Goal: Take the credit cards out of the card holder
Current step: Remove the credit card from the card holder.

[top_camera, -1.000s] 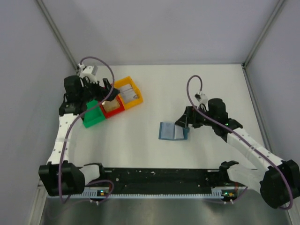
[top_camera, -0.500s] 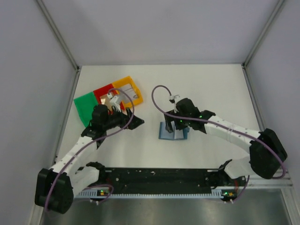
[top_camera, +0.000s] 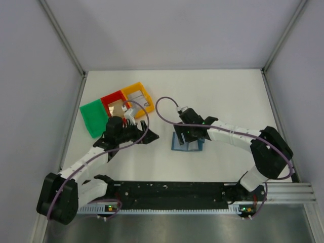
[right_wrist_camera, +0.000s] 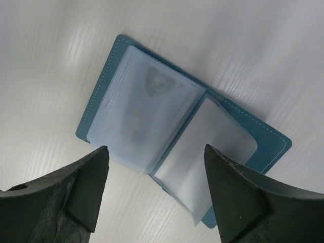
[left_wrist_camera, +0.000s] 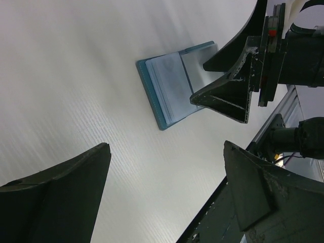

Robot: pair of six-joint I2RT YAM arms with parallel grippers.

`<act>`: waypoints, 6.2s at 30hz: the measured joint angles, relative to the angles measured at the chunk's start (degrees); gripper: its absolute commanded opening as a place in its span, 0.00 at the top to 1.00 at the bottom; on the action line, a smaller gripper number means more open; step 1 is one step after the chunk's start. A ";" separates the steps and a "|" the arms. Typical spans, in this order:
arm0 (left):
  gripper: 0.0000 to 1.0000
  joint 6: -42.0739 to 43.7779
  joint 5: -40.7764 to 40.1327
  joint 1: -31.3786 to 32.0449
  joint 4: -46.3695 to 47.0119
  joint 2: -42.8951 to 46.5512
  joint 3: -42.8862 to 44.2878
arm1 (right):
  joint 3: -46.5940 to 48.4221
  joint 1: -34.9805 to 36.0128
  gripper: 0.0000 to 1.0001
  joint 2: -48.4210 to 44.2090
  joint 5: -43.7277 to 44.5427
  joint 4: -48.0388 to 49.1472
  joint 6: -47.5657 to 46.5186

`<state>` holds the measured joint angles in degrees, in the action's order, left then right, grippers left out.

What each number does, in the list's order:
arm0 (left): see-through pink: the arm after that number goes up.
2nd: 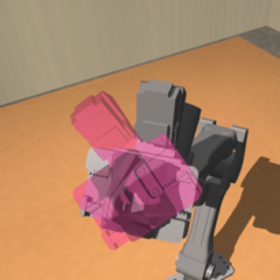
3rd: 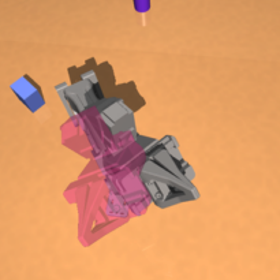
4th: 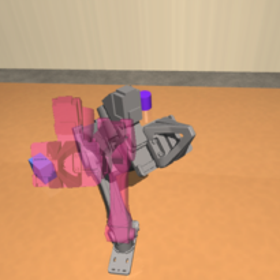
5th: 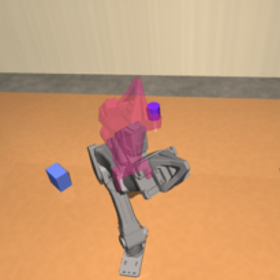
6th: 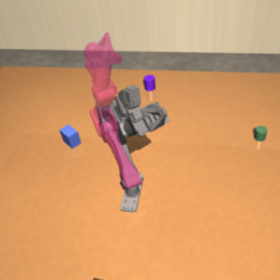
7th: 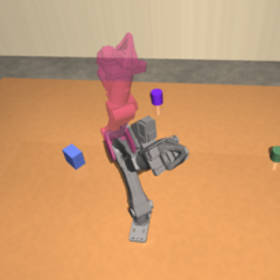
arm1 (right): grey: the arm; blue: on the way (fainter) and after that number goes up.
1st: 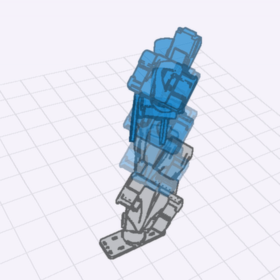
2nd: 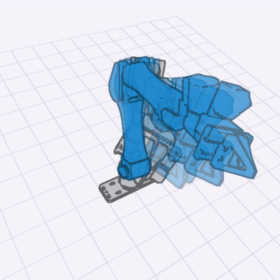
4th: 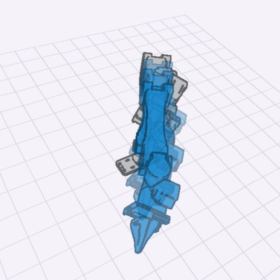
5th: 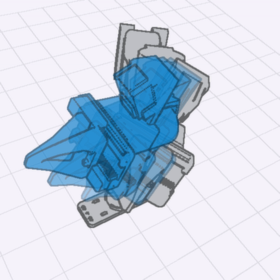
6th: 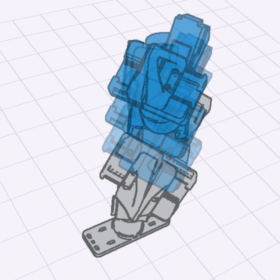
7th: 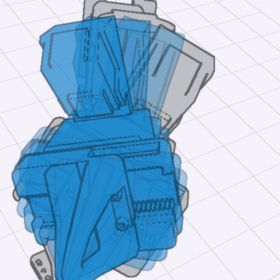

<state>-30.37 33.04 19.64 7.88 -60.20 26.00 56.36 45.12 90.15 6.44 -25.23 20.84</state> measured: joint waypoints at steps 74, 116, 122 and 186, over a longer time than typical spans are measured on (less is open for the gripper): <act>0.30 -22.82 -8.46 12.35 20.02 -29.29 7.28 | -20.81 -13.75 1.00 4.33 -38.47 46.12 22.60; 0.39 -28.26 -3.91 19.96 22.08 -46.77 22.82 | -28.00 -14.62 0.89 -18.49 -27.93 33.51 16.52; 0.38 -28.26 -3.89 20.22 22.08 -48.87 23.76 | -29.99 -14.53 0.94 -12.85 -31.08 42.86 21.00; 0.86 -15.58 -19.78 17.73 3.85 -28.02 9.62 | -22.45 -16.37 0.82 10.91 -41.86 54.38 28.28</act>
<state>-45.95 13.26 37.36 11.73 -88.23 35.62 33.91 28.75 101.06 -35.42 29.15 49.12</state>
